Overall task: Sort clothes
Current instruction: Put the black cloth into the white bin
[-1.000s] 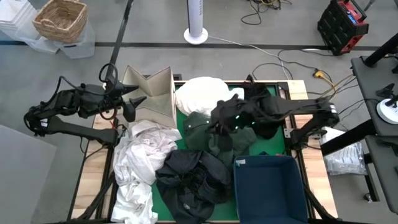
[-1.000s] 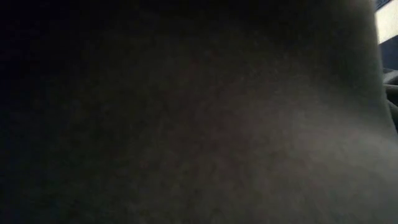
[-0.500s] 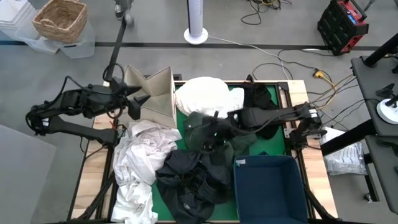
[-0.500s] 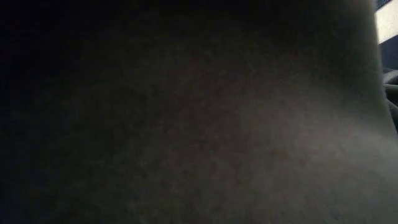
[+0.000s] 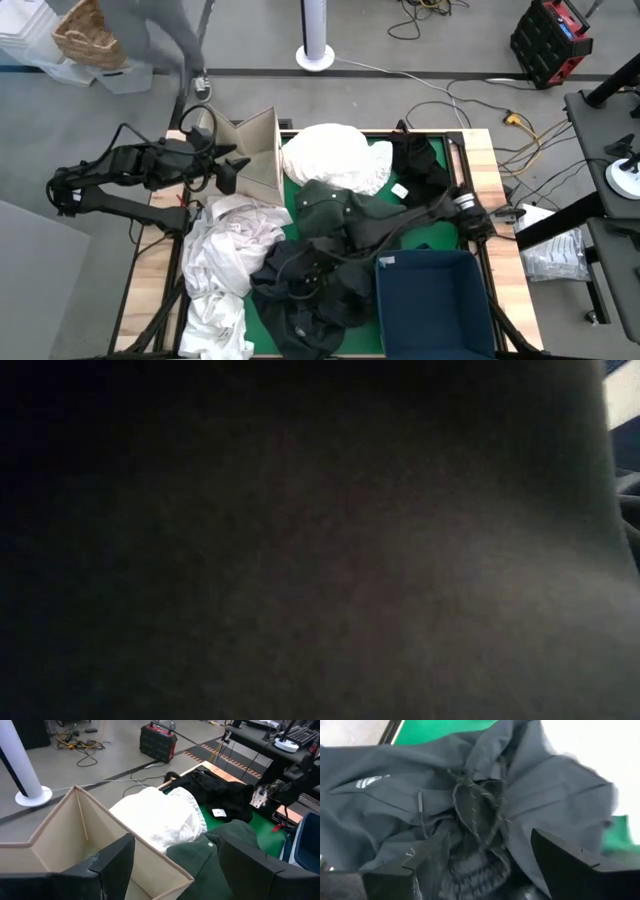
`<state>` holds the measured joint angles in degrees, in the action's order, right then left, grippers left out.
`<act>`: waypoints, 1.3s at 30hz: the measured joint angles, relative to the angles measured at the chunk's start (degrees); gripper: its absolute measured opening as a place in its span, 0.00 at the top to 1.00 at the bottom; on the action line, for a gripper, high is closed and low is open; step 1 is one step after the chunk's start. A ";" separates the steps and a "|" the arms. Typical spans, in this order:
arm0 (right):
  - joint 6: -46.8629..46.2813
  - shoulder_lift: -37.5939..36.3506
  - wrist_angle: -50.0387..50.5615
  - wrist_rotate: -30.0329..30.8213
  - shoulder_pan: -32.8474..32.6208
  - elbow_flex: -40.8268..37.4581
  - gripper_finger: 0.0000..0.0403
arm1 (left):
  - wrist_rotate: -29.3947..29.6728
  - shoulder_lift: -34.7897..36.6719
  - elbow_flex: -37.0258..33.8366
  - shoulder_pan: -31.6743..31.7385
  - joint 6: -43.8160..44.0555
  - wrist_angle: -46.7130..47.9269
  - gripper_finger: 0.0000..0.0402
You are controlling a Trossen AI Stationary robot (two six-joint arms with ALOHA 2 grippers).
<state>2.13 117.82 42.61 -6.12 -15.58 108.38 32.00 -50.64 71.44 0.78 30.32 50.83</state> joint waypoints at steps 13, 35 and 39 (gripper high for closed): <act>-1.07 8.39 -7.94 0.09 -1.57 0.02 0.35 | -0.06 0.94 1.87 0.00 0.25 0.79 0.36; 0.39 16.03 -11.89 6.05 -1.28 0.17 0.94 | -0.04 0.18 4.87 0.02 -4.28 1.21 0.36; -0.52 13.55 -10.42 6.37 -1.14 -0.14 0.96 | -0.04 -0.12 4.87 0.02 -5.24 1.18 0.36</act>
<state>1.61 131.37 32.19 0.25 -16.72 108.24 31.97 -50.76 76.31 0.80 25.08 52.01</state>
